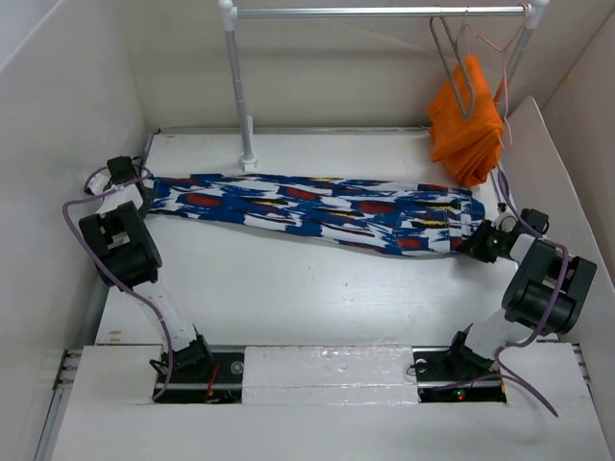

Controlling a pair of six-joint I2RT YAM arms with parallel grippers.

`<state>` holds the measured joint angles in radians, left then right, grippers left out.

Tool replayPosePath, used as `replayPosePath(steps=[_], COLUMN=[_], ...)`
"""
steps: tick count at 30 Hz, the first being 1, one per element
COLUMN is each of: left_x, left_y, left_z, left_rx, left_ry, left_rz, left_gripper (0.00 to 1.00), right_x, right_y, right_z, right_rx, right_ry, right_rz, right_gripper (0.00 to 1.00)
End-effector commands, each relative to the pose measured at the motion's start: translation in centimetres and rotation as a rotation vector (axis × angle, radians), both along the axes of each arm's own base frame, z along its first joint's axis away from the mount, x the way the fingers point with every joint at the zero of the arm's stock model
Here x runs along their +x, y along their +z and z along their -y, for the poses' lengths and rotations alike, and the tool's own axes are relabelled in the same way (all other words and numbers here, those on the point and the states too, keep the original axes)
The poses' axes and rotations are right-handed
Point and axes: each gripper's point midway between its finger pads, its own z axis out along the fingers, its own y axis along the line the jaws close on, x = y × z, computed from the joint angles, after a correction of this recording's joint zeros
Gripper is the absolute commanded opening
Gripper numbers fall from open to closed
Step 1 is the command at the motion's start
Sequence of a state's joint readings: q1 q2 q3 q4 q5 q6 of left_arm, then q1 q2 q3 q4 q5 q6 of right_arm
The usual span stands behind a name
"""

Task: Place the trousers on the hanger
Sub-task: Fold the trousers at the center of the board.

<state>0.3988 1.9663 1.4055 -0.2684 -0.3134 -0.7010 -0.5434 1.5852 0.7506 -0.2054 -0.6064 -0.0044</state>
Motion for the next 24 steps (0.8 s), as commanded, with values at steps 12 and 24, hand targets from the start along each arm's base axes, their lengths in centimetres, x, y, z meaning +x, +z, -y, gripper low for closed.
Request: replayPosePath(steps=[12, 24], left_x=[3.7, 4.9], left_y=[10.6, -0.5], left_z=[8.5, 15.9], left_rx=[-0.003, -0.266], left_ry=[-0.225, -0.354], left_rz=[0.255, 0.129], left_gripper=[0.67, 0.5], right_x=[-2.0, 2.2], right_y=[3.0, -0.2], right_z=[1.1, 0.4], right_rx=[-0.084, 0.111], right_ry=[-0.036, -0.052], right_rz=[0.034, 0.127], right_gripper=[0.8, 0.02])
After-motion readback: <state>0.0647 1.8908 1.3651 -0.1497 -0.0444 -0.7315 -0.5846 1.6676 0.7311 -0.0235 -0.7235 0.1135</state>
